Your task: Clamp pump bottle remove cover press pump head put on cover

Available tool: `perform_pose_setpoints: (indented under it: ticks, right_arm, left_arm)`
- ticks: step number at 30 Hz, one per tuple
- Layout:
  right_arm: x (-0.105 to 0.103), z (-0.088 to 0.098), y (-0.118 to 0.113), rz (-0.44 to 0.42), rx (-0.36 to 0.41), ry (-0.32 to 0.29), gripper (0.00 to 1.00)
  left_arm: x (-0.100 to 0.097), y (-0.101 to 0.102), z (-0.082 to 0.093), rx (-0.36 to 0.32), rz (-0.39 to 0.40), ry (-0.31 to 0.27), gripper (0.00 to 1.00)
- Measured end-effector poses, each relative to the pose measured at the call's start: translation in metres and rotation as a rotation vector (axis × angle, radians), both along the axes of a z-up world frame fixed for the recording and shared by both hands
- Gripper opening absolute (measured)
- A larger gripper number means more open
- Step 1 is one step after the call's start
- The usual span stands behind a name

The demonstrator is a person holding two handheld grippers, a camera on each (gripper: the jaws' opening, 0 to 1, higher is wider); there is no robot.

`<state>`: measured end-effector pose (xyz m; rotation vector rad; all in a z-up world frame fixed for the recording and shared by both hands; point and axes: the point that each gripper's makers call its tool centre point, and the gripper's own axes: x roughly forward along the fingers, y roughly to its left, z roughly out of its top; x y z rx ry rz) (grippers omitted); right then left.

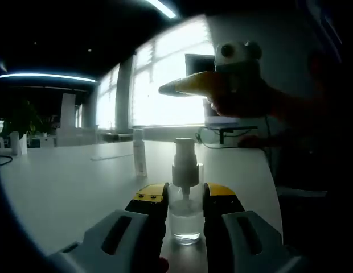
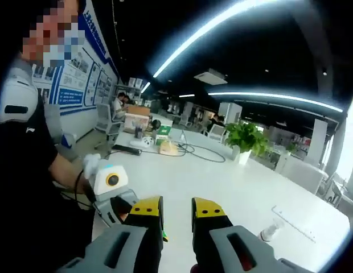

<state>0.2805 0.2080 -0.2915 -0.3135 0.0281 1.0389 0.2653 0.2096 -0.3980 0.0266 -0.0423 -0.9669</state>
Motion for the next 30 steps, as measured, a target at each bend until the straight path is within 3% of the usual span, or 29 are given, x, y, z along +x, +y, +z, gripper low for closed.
perform_pose_setpoints:
  ticks: [7,17,20,21,30]
  right_arm:
    - [0.003,0.007,-0.022,-0.145,0.136,-0.024,0.14]
    - [0.005,0.006,-0.048,-0.347,0.186,-0.08,0.14]
    - [0.006,0.006,-0.058,-0.419,0.19,-0.137,0.13]
    - [0.004,0.011,-0.059,-0.432,0.201,-0.181,0.11]
    - [-0.003,0.009,-0.072,-0.478,0.269,-0.168,0.11]
  left_arm:
    - [-0.001,0.0,0.0,0.002,0.0,-0.002,0.15]
    - [0.0,0.0,-0.001,0.004,0.001,-0.002,0.15]
    - [0.0,0.0,0.0,0.004,0.001,-0.001,0.15]
    - [-0.001,0.0,0.0,0.004,0.0,-0.002,0.15]
    - [0.0,0.0,-0.001,0.005,0.0,-0.001,0.15]
